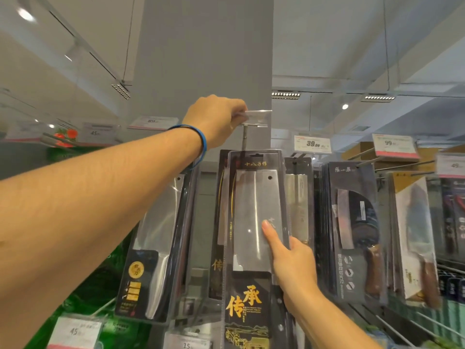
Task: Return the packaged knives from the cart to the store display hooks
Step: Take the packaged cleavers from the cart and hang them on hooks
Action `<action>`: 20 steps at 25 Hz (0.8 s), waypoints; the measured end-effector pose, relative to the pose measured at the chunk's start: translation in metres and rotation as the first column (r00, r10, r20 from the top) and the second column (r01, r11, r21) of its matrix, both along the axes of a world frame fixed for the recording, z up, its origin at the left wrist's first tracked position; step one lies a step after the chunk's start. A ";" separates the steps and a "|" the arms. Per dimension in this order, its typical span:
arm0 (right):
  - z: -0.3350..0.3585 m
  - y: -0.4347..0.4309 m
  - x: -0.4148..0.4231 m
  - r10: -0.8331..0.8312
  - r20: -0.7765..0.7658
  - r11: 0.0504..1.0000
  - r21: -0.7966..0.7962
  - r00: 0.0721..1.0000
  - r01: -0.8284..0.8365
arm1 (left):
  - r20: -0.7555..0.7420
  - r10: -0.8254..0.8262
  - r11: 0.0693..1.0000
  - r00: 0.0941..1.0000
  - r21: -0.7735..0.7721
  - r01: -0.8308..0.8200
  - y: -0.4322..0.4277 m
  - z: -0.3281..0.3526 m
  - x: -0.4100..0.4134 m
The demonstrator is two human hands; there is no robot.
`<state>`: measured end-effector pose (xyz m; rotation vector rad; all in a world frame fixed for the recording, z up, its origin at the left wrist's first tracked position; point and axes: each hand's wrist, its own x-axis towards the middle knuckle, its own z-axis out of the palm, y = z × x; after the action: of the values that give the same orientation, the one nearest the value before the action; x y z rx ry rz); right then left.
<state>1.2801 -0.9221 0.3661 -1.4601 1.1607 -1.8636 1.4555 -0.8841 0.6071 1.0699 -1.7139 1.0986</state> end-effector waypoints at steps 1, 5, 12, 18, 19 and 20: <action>0.000 0.000 -0.002 -0.051 -0.004 0.999 -0.021 0.999 0.051 | 0.003 -0.008 1.000 1.000 -0.012 0.008 -0.002 0.000 0.000; -0.005 0.000 -0.006 -0.061 -0.022 0.998 -0.027 0.998 0.061 | 0.002 -0.029 0.999 1.000 -0.043 0.029 -0.009 0.004 0.003; 0.022 0.004 0.007 -0.066 -0.070 0.970 -0.237 0.995 0.048 | 0.002 -0.080 0.992 0.997 -0.096 0.080 -0.017 0.006 0.005; 0.023 0.004 0.004 -0.166 -0.116 0.959 -0.249 0.979 0.133 | 0.029 -0.085 0.991 0.996 -0.099 0.087 -0.018 0.008 0.006; 0.023 0.004 0.002 -0.168 -0.126 0.962 -0.236 0.978 0.135 | 0.029 -0.085 0.991 0.996 -0.097 0.087 -0.017 0.008 0.006; 0.023 0.004 0.001 -0.172 -0.140 0.965 -0.225 0.975 0.138 | 0.027 -0.086 0.991 0.996 -0.097 0.088 -0.017 0.007 0.005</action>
<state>1.2813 -0.9179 0.3894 -1.7059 1.2097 -2.0638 1.4607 -0.9012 0.6142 0.9170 -1.6903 1.1313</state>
